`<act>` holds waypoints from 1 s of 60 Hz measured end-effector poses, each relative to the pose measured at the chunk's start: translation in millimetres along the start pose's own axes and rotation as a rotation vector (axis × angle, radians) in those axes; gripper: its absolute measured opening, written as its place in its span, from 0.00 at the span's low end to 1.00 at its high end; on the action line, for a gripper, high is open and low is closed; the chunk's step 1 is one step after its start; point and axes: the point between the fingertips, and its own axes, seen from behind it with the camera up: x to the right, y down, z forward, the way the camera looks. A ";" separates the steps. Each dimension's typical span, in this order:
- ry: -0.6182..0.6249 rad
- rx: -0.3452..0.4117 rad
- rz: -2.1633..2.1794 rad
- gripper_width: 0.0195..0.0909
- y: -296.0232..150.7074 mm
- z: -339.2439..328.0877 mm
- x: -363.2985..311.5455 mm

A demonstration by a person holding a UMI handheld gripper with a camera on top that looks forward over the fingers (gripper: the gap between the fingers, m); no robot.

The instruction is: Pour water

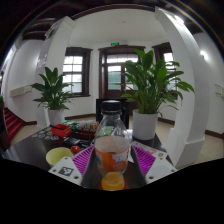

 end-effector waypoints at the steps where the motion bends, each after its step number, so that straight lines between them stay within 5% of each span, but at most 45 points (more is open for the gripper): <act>1: 0.001 -0.003 0.005 0.75 0.6 -1.4 -0.3; 9: 0.026 -0.022 0.047 0.92 4.7 -26.7 -2.7; 33: 0.162 -0.106 0.085 0.92 19.5 -136.4 -35.5; 60: 0.188 -0.001 0.055 0.92 -28.7 -178.7 -55.2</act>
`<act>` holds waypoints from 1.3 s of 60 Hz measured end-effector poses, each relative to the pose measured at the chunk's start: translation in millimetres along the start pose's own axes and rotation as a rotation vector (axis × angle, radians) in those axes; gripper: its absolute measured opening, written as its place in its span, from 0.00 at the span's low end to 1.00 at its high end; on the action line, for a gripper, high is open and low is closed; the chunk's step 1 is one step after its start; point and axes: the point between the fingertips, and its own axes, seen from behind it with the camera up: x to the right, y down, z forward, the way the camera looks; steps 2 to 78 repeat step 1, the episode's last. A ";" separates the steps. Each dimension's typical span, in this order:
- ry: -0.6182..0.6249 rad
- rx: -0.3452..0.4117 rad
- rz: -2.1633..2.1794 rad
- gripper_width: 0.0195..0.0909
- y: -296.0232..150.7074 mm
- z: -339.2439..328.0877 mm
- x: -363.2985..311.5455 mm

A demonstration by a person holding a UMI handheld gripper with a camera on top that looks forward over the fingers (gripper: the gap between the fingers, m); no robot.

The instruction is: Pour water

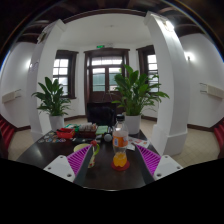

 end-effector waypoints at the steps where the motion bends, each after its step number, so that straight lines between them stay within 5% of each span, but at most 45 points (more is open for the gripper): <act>1: -0.001 0.002 -0.001 0.92 0.2 -1.1 -1.3; 78: -0.001 0.002 -0.001 0.92 0.2 -1.1 -1.3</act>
